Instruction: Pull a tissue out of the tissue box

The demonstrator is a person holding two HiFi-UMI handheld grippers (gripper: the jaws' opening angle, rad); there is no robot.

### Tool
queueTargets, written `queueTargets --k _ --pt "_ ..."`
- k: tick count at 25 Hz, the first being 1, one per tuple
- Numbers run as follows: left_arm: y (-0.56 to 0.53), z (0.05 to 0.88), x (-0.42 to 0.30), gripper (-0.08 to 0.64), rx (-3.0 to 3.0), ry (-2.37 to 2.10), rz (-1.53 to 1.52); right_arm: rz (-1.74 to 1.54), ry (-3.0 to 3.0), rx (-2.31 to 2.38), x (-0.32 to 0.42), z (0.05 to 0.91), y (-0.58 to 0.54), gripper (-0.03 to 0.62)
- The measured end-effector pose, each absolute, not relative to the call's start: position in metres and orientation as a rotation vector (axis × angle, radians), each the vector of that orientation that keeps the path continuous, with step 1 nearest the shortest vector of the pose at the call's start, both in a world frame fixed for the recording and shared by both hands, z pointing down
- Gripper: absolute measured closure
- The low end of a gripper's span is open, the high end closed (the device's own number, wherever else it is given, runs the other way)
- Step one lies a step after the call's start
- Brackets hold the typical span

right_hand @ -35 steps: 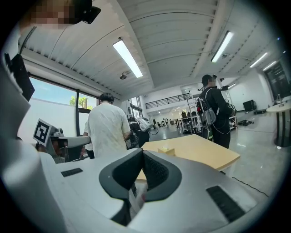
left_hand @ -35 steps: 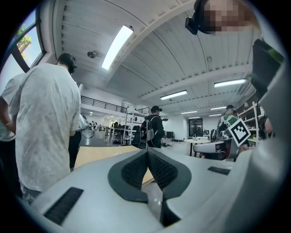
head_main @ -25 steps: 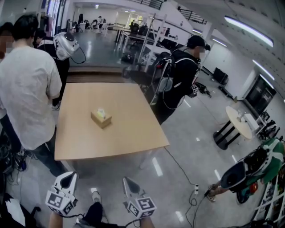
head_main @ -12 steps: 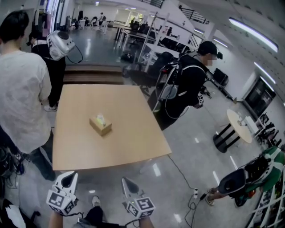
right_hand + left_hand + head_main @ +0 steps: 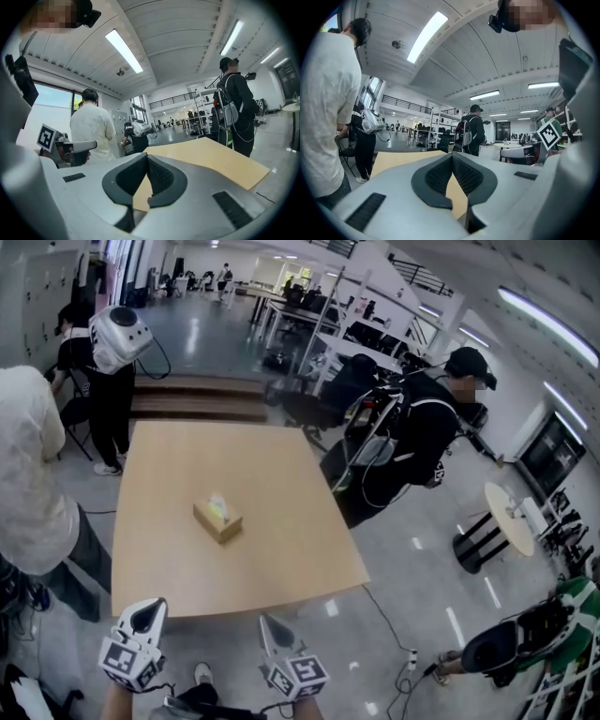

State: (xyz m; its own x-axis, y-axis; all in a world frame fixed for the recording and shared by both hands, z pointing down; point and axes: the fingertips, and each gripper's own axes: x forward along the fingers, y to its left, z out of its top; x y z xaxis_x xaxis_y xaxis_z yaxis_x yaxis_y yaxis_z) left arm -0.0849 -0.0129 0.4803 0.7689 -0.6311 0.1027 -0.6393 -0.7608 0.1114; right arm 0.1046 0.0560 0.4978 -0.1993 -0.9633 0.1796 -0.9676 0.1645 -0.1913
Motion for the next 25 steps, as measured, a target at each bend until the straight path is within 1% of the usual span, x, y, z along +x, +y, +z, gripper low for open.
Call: queueTargets --k 14,25 --pt "-0.077 0.489 -0.075 0.552 2.811 -0.992 0.096 0.444 -2.346 2.000 0.116 0.501 -0.006 0.581" --pt "-0.105 0.484 -0.082 0.552 2.818 -1.011 0.075 0.415 -2.351 1.977 0.107 0.498 -0.034 0.581"
